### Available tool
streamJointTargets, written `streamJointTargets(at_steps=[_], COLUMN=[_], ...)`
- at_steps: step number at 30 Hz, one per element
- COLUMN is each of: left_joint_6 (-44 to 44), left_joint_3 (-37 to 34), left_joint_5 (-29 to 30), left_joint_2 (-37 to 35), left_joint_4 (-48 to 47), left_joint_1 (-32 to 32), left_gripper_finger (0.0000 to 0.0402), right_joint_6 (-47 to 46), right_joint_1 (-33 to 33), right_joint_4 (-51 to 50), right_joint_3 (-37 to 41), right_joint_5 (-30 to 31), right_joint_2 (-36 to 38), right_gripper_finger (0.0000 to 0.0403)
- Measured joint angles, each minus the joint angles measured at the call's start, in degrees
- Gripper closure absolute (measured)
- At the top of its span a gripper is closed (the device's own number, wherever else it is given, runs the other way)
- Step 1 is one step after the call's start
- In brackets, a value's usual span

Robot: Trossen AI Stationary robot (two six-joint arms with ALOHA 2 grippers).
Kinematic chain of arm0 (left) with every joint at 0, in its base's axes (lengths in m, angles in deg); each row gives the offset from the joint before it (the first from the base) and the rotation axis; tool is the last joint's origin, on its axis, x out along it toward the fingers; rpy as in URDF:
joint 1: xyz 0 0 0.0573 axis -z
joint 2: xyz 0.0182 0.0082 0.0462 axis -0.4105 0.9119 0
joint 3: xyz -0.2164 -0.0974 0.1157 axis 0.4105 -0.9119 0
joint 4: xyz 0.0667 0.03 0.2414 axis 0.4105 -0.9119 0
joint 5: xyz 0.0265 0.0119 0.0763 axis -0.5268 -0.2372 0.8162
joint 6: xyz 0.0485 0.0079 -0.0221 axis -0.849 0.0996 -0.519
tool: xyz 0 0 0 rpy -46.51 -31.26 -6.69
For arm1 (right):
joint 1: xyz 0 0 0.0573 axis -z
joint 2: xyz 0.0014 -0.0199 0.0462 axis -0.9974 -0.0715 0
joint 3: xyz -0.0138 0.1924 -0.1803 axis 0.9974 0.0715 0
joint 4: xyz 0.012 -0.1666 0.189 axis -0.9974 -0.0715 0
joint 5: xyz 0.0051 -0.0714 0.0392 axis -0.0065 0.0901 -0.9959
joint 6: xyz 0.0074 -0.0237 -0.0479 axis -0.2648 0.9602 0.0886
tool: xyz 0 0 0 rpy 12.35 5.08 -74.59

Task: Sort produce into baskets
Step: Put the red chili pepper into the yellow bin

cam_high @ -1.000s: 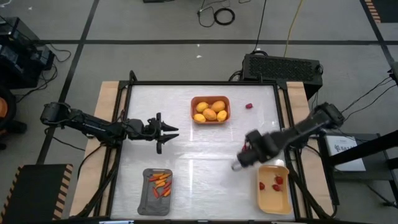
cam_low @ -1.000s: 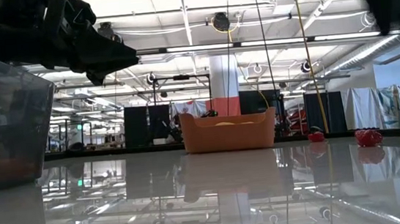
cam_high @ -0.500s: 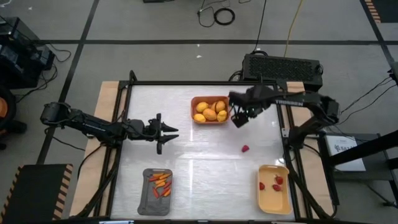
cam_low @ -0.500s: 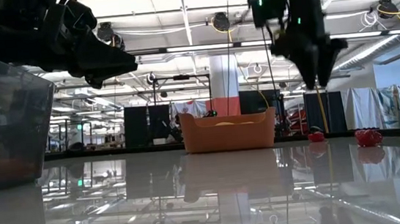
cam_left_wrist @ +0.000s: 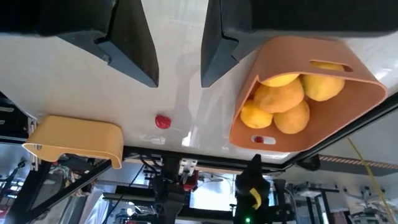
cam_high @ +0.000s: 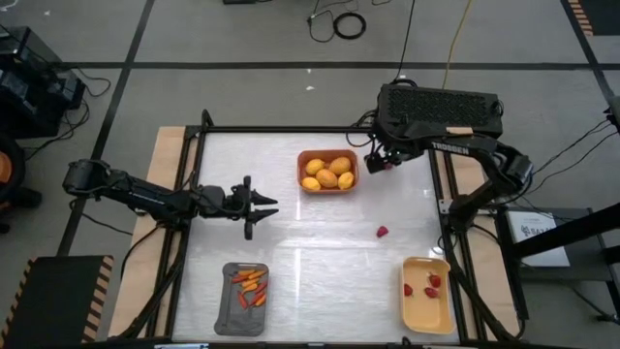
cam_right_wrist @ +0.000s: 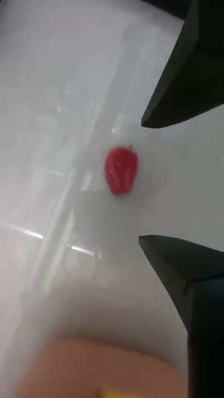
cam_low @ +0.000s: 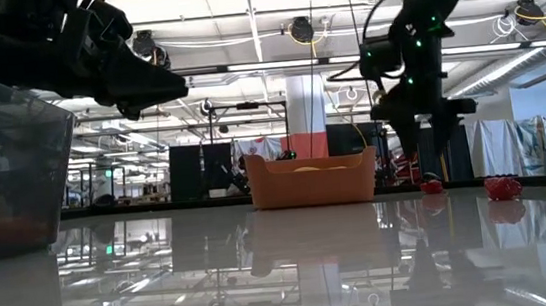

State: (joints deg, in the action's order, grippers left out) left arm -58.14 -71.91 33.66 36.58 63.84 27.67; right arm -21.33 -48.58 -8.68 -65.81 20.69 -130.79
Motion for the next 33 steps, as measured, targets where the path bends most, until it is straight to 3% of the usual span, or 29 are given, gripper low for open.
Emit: streamJointTargets(at_steps=[8,33], left_joint_6=[-0.1,-2.3], left_joint_3=[0.0,0.0], left_joint_5=[0.1,-1.6], left_joint_2=[0.0,0.0], left_joint_4=[0.0,0.0], left_joint_1=[-1.9,-4.2], left_gripper_finger=[0.0275,0.0275], right_joint_6=[-3.4,-16.4], right_joint_1=[2.8,3.8], right_joint_4=[8.7,23.5], right_joint_3=[4.6,15.7], right_joint_5=[1.3,4.4], right_joint_2=[0.0,-2.2], right_gripper_finger=[0.0085,0.0085])
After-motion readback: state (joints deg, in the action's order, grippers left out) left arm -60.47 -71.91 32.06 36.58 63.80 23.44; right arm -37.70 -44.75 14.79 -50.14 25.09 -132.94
